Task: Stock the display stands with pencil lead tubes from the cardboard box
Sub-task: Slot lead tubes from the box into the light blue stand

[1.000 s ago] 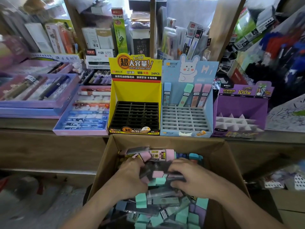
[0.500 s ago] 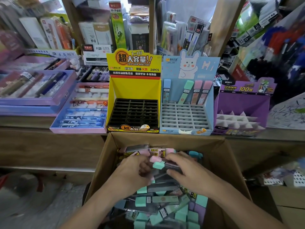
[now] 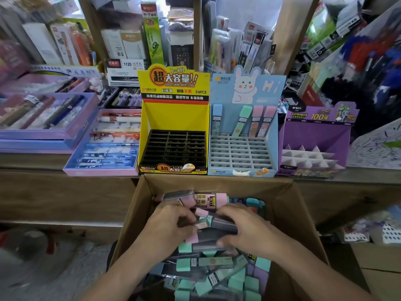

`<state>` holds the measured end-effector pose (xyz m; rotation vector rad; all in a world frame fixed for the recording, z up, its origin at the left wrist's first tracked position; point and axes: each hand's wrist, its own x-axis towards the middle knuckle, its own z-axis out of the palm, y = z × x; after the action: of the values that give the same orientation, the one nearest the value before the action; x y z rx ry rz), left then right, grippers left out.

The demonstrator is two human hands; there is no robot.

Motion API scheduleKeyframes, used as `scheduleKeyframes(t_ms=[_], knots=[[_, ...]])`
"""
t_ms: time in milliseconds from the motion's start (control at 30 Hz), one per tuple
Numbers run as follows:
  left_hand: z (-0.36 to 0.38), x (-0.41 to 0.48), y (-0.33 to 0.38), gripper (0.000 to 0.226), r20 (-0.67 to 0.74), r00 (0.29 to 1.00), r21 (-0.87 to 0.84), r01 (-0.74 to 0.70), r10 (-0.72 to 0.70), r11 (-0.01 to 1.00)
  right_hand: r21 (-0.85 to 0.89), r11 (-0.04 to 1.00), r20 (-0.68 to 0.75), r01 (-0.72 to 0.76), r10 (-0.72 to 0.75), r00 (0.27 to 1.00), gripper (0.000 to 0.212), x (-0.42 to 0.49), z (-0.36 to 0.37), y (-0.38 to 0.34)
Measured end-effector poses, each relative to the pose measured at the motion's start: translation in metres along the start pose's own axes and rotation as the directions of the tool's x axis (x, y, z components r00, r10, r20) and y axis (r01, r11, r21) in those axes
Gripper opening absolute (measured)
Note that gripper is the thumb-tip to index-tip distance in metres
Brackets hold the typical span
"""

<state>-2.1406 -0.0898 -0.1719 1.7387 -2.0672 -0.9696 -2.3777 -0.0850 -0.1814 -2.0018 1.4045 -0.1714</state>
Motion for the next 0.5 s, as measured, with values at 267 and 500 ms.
scheduleKeyframes(t_ms=[267, 500], knots=[[-0.006, -0.012, 0.015, 0.021, -0.167, 0.958, 0.192, -0.199, 0.231, 0.961, 0.035, 0.999, -0.004, -0.035, 0.035, 0.999, 0.025, -0.001, -0.005, 0.002], [-0.005, -0.017, 0.018, 0.016, 0.005, 0.986, -0.223, -0.161, 0.166, 0.961, 0.258, 0.965, -0.033, -0.053, 0.064, 0.997, 0.016, -0.008, -0.019, 0.008]])
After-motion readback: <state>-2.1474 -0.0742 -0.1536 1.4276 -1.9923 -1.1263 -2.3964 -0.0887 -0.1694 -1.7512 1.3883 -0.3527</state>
